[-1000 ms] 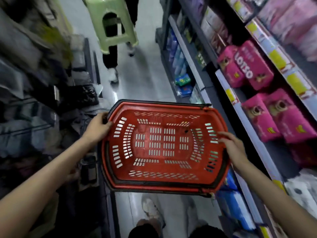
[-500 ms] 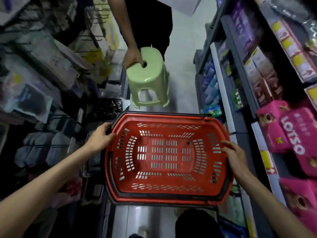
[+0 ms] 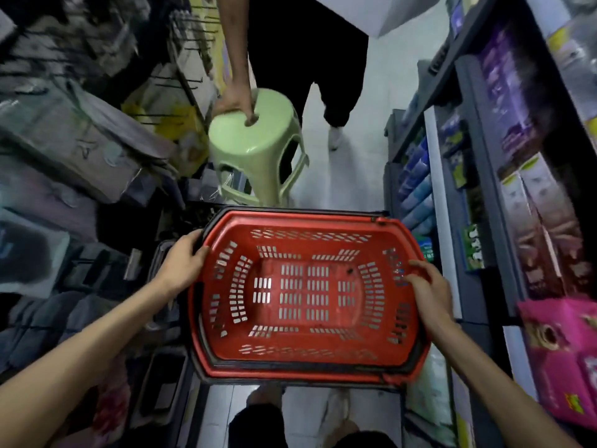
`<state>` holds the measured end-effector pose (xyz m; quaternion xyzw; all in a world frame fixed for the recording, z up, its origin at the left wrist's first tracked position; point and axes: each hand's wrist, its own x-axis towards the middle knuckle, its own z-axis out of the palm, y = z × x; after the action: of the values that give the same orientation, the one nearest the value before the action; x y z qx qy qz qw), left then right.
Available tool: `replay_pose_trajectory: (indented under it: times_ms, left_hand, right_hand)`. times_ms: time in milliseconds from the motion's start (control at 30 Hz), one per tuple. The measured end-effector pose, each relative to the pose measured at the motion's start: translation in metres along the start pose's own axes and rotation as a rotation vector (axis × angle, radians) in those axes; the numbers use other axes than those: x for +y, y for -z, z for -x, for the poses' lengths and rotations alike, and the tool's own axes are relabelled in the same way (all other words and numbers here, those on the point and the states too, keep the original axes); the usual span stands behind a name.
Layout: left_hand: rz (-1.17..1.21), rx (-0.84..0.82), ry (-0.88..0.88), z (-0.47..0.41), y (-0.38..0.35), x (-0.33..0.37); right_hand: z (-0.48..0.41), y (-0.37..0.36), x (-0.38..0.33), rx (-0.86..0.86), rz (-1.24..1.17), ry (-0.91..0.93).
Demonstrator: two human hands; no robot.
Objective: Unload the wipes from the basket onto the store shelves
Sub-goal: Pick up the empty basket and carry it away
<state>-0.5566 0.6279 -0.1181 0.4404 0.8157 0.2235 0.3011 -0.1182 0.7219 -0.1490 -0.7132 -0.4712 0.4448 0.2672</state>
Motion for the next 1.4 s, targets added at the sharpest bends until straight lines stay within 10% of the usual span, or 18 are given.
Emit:
replay_pose_trajectory:
  times_ms: [533,967,1400]
  left_hand:
    - [0.056,-0.088,-0.06,-0.263,0.076,0.075]
    - [0.11,-0.103,0.046,-0.491,0.005,0.196]
    - [0.108,-0.219,0.098,-0.789,-0.07,0.174]
  right_hand:
    - [-0.154,-0.059,-0.16,0.11,-0.043,0.051]
    - [-0.434,-0.078,-0.227,0.036,-0.08,-0.047]
    - [-0.713,-0.203,-0.255,0.065,0.157,-0.075]
